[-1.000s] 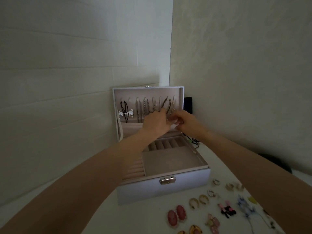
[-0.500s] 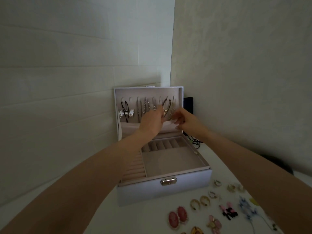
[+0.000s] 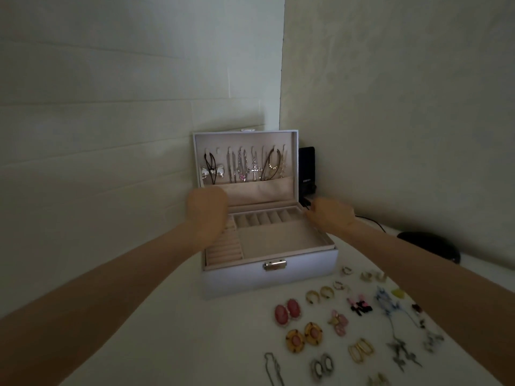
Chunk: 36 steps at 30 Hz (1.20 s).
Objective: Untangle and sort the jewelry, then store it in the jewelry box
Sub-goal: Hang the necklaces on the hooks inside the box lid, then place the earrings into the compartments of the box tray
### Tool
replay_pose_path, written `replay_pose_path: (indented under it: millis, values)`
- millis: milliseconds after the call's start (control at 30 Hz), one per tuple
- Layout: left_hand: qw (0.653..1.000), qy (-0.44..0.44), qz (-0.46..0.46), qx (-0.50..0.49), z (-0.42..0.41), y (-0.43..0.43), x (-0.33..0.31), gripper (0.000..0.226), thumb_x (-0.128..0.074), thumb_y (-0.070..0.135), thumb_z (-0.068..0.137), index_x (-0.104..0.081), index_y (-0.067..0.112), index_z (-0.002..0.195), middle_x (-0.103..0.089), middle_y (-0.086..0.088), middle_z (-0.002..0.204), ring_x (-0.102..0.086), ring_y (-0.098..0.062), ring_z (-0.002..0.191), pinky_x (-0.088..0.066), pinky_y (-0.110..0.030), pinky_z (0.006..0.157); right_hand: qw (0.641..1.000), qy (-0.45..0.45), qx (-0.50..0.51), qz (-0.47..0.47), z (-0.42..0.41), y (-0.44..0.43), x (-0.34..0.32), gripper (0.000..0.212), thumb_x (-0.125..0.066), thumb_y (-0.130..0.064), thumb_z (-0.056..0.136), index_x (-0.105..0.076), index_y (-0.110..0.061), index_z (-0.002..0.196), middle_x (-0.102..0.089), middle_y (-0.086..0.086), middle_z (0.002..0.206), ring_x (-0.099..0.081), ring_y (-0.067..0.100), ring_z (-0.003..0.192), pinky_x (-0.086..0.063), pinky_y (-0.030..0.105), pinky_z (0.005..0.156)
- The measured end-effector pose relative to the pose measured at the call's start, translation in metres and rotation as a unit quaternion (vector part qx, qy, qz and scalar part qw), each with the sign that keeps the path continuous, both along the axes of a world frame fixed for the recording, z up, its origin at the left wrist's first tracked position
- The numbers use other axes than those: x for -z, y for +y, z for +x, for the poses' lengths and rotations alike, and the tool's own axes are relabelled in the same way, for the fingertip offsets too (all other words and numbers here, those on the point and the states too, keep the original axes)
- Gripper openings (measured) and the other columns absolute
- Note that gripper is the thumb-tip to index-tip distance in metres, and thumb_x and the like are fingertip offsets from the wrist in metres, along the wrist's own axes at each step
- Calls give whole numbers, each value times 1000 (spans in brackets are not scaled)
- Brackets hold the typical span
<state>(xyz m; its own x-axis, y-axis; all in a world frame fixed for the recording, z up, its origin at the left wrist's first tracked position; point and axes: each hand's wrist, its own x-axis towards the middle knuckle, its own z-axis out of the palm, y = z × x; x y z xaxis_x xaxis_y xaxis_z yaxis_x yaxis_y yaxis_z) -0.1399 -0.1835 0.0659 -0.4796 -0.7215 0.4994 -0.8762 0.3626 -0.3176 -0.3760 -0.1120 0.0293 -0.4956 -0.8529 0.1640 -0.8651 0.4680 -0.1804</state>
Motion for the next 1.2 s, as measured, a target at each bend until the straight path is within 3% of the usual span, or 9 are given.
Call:
replay_pose_path:
  millis: [100, 167, 267, 300, 400, 467, 633, 933, 1200]
  values:
    - [994, -42, 95, -39, 26, 3, 10, 21, -47, 12, 92, -62, 13, 107, -65, -2, 110, -63, -23, 105, -39, -24, 65, 997, -27, -6, 74, 5, 8, 0, 30, -39, -36, 98, -57, -13, 92, -59, 9, 109, -56, 24, 96, -40, 30, 79]
    - [986, -25, 155, -65, 35, 4, 13, 25, -43, 20, 97, -62, 13, 110, -67, -3, 110, -63, -22, 106, -45, -26, 79, 997, -25, 3, 70, 8, 10, 1, 31, -39, -28, 99, -60, -8, 107, -60, 11, 117, -57, 26, 103, -42, 32, 82]
    - [940, 55, 332, -63, 35, 5, 20, 29, -36, 20, 100, -62, 8, 94, -71, 1, 63, -69, -16, 76, -47, -23, 70, 998, -17, 20, 49, 14, 12, 2, 31, -36, -18, 98, -58, -6, 115, -60, 13, 120, -58, 28, 107, -44, 33, 84]
    - [925, 88, 365, -55, 34, 5, 22, 30, -34, 18, 101, -61, 7, 93, -70, 0, 61, -67, -17, 71, -48, -23, 67, 999, -6, 21, 43, 15, 12, 2, 30, -36, -16, 98, -59, -6, 115, -61, 13, 119, -58, 28, 107, -44, 34, 84]
    - [930, 112, 349, -25, 31, 7, 26, 32, -33, 8, 97, -59, -1, 113, -65, -15, 112, -63, -29, 102, -49, -33, 82, 999, 20, 22, 23, 19, 13, 4, 29, -35, -13, 98, -61, -4, 110, -63, 14, 117, -60, 30, 104, -44, 33, 79]
    - [940, 105, 324, -27, 31, 12, 28, 33, -34, 4, 95, -58, -2, 118, -59, -16, 123, -58, -30, 112, -47, -34, 87, 999, 24, 29, 7, 22, 16, 1, 30, -35, -12, 98, -61, -2, 108, -63, 16, 117, -59, 32, 105, -43, 33, 79]
    - [952, 103, 287, -34, 45, 24, 17, 34, -35, 3, 94, -57, -1, 120, -55, -16, 128, -53, -30, 118, -44, -34, 93, 998, 30, 14, -49, 35, 24, -27, 29, -36, -14, 99, -61, -1, 104, -62, 19, 115, -58, 36, 104, -43, 37, 79]
    - [960, 74, 254, -97, 121, 72, -21, 32, -38, 5, 93, -58, 2, 118, -59, -16, 124, -57, -31, 114, -45, -36, 90, 997, -4, -33, -63, 110, 64, -50, 33, -39, -11, 96, -42, -12, 63, -54, 9, 83, -50, 25, 74, -39, 31, 64]
    - [954, 56, 247, -159, 210, 128, -22, 30, -40, 5, 92, -58, 2, 116, -60, -15, 119, -58, -30, 109, -46, -34, 86, 994, -46, -91, -47, 200, 110, -44, 25, -40, -17, 98, -59, -1, 103, -60, 14, 112, -58, 30, 103, -40, 31, 73]
